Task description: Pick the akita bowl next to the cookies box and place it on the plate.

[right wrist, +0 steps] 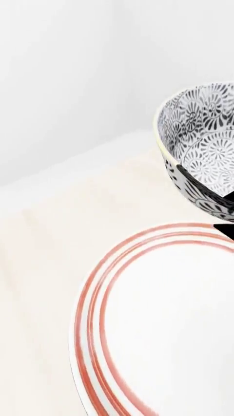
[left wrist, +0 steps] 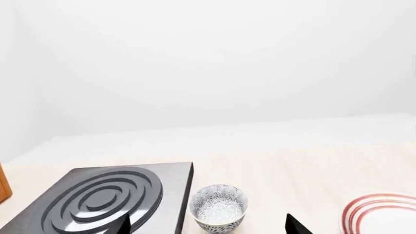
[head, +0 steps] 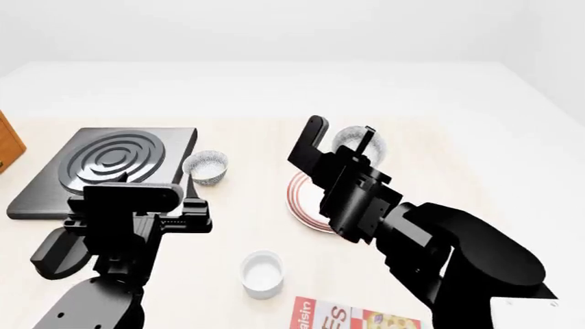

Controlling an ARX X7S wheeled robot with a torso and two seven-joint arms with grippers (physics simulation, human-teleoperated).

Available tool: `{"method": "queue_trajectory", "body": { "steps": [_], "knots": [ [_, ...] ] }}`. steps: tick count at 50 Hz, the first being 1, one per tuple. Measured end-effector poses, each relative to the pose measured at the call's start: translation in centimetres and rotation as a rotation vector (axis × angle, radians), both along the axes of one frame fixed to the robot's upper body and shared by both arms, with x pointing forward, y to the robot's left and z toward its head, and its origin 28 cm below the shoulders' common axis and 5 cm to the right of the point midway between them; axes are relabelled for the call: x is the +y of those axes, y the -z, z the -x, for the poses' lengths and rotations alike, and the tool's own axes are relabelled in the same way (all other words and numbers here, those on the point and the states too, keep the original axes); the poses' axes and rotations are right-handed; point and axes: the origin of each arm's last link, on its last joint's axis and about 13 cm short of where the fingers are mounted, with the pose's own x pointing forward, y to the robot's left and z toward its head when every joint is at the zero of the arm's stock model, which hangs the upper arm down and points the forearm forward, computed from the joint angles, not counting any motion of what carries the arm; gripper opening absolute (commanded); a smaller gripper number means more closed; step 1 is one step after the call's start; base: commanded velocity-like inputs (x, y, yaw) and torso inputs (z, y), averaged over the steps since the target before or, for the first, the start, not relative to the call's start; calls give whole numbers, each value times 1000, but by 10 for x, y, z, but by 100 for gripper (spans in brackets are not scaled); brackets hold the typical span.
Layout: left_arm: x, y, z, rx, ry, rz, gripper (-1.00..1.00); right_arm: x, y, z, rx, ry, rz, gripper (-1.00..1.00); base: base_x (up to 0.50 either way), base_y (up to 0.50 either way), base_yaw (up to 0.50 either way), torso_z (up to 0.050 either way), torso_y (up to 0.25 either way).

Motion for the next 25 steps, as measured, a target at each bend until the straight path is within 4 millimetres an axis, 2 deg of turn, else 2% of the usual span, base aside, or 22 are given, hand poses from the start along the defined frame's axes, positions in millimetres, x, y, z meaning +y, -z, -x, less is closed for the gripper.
{"method": "queue_trajectory", "body": {
  "steps": [17, 22, 25],
  "knots": [
    [-1, 0, -1, 2, 9, -2, 100, 2, 13, 3, 27, -28, -14, -100, 0, 0, 0, 0, 0],
    [-1, 1, -1, 0, 4, -16, 100, 3, 15, 4, 28, -38, -16, -100, 0, 0, 0, 0, -250],
    [-1, 2, -1, 0, 5, -17, 100, 3, 17, 5, 37, -41, -23, -100, 0, 0, 0, 0, -17]
  ]
}}
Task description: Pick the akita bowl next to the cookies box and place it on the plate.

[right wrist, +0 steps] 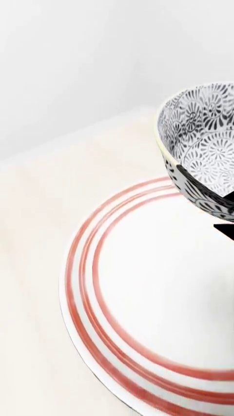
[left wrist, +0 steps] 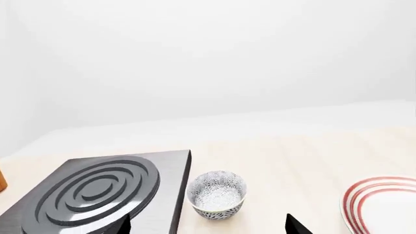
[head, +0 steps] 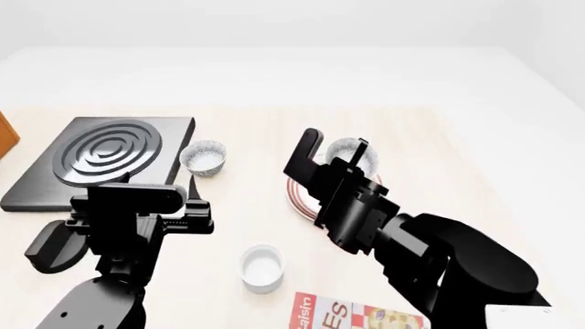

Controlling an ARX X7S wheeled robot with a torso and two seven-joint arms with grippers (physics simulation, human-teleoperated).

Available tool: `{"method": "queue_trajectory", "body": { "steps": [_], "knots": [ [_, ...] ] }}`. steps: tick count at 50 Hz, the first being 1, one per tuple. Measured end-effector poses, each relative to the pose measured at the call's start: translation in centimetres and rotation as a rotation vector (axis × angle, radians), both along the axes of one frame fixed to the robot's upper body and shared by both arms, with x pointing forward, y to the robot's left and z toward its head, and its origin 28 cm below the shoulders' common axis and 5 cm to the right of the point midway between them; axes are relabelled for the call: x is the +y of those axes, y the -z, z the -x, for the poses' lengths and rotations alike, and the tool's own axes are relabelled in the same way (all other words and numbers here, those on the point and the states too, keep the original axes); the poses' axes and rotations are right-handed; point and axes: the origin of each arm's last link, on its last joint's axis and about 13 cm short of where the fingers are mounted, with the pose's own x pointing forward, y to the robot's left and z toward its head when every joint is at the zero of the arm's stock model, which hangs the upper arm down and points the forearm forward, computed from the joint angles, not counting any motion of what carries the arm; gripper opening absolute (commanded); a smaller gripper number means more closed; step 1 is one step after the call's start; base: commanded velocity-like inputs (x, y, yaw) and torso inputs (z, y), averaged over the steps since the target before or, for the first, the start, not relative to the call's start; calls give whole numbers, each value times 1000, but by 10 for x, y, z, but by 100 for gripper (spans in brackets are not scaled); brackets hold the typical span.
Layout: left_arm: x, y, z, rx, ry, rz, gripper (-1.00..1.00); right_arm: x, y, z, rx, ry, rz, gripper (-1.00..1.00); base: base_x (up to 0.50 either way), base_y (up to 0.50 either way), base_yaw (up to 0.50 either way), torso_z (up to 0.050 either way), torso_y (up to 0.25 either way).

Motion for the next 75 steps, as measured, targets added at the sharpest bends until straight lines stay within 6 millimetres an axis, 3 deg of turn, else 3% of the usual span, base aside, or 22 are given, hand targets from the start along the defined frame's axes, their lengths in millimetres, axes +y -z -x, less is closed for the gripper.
{"method": "queue_trajectory", "body": {
  "steps": [60, 61, 75],
  "knots": [
    [0, 0, 2, -45, 4, 1, 100, 2, 4, 0, 22, -30, -30, -100, 0, 0, 0, 0, -35],
    [0, 0, 2, -45, 4, 1, 100, 2, 4, 0, 22, -28, -34, 100, 0, 0, 0, 0, 0],
    [-1, 0, 2, -44, 19, 11, 100, 3, -6, -3, -10, -20, -61, 100, 0, 0, 0, 0, 160]
  ]
}}
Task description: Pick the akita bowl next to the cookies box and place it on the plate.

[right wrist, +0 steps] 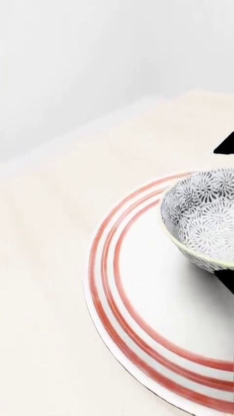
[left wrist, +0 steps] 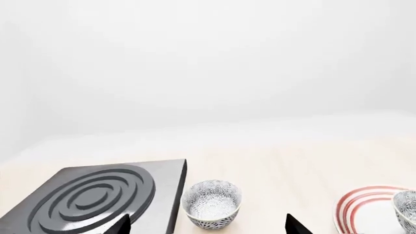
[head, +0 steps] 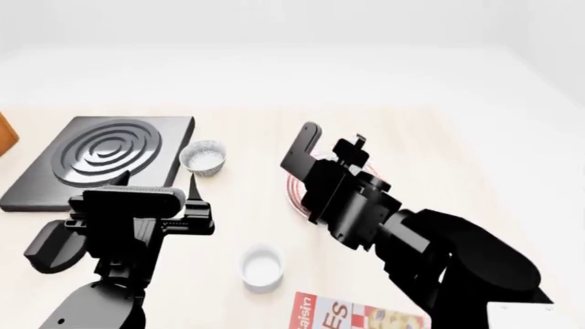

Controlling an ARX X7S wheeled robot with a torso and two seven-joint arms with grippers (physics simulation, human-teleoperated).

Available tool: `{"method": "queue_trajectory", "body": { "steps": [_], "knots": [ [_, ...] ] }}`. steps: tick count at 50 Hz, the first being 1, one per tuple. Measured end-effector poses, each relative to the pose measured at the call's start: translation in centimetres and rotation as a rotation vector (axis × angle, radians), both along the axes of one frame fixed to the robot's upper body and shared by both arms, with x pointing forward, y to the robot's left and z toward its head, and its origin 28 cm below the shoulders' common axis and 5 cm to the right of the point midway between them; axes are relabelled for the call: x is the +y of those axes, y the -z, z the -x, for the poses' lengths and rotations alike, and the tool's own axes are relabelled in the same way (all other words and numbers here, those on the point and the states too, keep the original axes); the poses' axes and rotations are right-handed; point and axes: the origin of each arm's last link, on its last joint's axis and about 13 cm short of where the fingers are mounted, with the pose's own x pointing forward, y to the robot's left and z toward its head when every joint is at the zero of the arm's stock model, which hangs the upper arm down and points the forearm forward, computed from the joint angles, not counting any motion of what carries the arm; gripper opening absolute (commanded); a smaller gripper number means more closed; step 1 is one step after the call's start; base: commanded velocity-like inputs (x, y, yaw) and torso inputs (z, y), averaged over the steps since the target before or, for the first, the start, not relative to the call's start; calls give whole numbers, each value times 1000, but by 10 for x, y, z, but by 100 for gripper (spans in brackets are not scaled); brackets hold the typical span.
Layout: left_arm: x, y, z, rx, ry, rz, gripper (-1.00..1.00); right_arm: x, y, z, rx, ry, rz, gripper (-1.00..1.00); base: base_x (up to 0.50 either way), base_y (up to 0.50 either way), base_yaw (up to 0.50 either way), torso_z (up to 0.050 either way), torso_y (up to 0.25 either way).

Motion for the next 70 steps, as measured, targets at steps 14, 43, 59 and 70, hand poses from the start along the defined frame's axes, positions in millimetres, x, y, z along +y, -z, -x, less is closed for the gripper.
{"method": "queue_trajectory", "body": {
  "steps": [14, 43, 59, 70],
  "knots": [
    [-1, 0, 0, 1, 12, -1, 100, 2, -11, -4, -24, -11, -32, 100, 0, 0, 0, 0, 250],
    [-1, -6, 0, -3, 26, -6, 100, -17, -96, -6, -47, 14, -364, 100, 0, 0, 0, 0, 250],
    [0, -17, 3, -26, 1, 4, 100, -71, -89, 52, -245, 7, -853, 100, 0, 0, 0, 0, 31],
    [-1, -27, 5, -51, -12, -4, 100, -91, -67, 102, -479, 17, -952, 100, 0, 0, 0, 0, 0]
  ]
}}
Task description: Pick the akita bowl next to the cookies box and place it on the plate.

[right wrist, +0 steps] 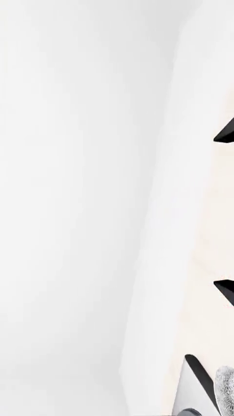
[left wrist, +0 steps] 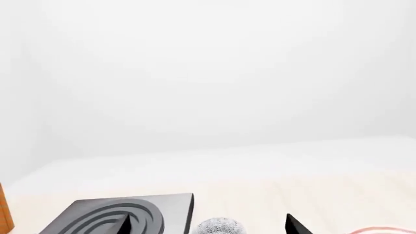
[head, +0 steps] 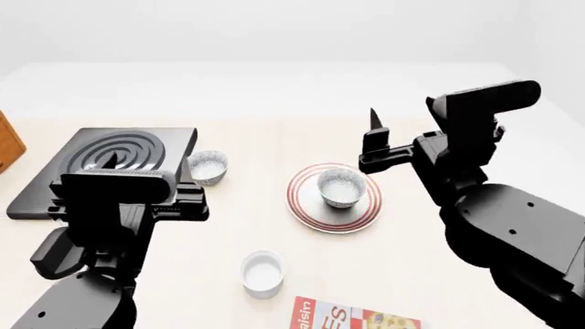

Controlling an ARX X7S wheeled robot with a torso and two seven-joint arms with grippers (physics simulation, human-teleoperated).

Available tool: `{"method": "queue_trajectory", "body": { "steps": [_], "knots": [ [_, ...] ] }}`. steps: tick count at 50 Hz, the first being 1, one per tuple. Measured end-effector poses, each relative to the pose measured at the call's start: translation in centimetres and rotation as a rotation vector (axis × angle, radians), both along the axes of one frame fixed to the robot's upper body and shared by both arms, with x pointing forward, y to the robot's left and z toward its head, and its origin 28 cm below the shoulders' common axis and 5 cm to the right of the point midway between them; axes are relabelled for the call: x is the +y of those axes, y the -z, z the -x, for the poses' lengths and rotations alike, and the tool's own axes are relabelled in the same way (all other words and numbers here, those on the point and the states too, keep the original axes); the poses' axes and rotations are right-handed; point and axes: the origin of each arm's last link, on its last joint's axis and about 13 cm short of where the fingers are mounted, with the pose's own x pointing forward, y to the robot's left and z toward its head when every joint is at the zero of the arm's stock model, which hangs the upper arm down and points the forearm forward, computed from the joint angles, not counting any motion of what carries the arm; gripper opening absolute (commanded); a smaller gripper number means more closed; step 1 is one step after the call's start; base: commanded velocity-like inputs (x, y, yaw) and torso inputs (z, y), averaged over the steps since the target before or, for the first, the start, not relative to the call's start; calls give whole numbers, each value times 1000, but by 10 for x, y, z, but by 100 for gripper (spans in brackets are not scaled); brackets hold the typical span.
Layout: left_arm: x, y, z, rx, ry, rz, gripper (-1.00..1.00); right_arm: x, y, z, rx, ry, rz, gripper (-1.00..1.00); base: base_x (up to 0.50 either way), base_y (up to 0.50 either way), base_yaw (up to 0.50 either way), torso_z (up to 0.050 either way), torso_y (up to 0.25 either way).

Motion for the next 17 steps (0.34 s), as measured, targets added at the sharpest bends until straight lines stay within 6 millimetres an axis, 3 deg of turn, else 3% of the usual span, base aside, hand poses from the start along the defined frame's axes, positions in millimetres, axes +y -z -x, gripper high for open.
{"method": "queue_trajectory", "body": {
  "steps": [17],
  "knots": [
    [-2, -14, 4, -32, -2, -25, 100, -8, 7, 49, -134, 3, -60, 100, 0, 0, 0, 0, 0]
  ]
}}
